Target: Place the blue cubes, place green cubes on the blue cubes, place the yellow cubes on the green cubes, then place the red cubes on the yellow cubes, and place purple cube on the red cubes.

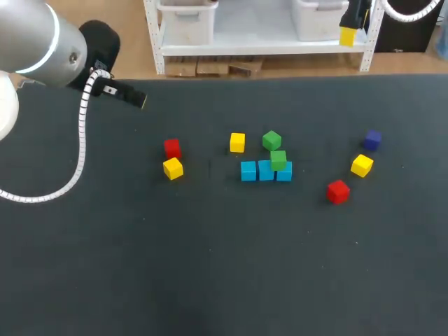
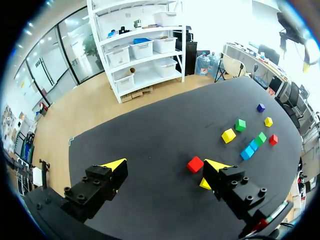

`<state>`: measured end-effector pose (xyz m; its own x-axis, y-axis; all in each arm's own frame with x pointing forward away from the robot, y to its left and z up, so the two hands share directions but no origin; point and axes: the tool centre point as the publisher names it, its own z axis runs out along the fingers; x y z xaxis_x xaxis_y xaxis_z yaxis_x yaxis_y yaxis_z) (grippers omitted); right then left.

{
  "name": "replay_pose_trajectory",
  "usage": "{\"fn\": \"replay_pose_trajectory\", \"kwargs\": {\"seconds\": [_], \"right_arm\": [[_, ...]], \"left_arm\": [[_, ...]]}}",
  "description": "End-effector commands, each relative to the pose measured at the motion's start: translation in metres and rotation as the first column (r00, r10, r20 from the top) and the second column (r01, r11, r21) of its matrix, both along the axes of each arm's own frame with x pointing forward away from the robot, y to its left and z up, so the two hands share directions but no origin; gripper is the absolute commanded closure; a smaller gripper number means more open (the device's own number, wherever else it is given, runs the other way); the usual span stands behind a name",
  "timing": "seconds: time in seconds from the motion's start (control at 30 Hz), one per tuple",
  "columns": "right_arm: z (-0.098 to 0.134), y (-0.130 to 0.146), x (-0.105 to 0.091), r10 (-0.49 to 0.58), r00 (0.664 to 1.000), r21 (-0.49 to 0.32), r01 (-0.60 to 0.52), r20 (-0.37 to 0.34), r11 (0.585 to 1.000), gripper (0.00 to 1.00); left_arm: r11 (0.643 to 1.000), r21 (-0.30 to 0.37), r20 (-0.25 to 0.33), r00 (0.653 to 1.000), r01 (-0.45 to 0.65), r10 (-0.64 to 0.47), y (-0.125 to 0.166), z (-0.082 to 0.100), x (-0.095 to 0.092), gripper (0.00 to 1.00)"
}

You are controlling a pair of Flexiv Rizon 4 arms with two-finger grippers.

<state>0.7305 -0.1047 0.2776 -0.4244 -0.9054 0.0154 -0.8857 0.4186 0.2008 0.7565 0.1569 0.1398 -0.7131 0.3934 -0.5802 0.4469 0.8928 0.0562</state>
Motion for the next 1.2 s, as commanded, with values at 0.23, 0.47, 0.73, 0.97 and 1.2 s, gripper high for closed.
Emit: {"fn": "replay_pose_trajectory", "kwargs": {"seconds": [0.23,0.47,0.73,0.97,1.2], "right_arm": [[-0.009,0.013,0.002,-0.039,0.999,0.04,0.039,0.0,0.998,0.0],[-0.047,0.034,0.0,-0.177,0.983,0.034,0.179,-0.057,0.983,0.0],[-0.081,0.059,0.012,-0.279,0.96,-0.055,0.278,-0.013,0.959,0.0],[-0.124,0.077,0.024,-0.304,0.953,-0.09,0.302,0.001,0.949,0.0],[-0.168,0.08,0.037,-0.319,0.948,-0.064,0.318,-0.012,0.946,0.0]], "left_arm": [[1.0,0.0,0.0,1.0,0.0,0.0,0.0,0.0,0.0,0.0],[1.0,0.0,0.0,1.0,0.0,0.0,0.0,0.0,0.0,0.0],[1.0,0.0,0.0,1.0,0.0,0.0,0.0,0.0,0.0,0.0],[1.0,0.0,0.0,1.0,0.0,0.0,0.0,0.0,0.0,0.0],[1.0,0.0,0.0,1.0,0.0,0.0,0.0,0.0,0.0,0.0]]}}
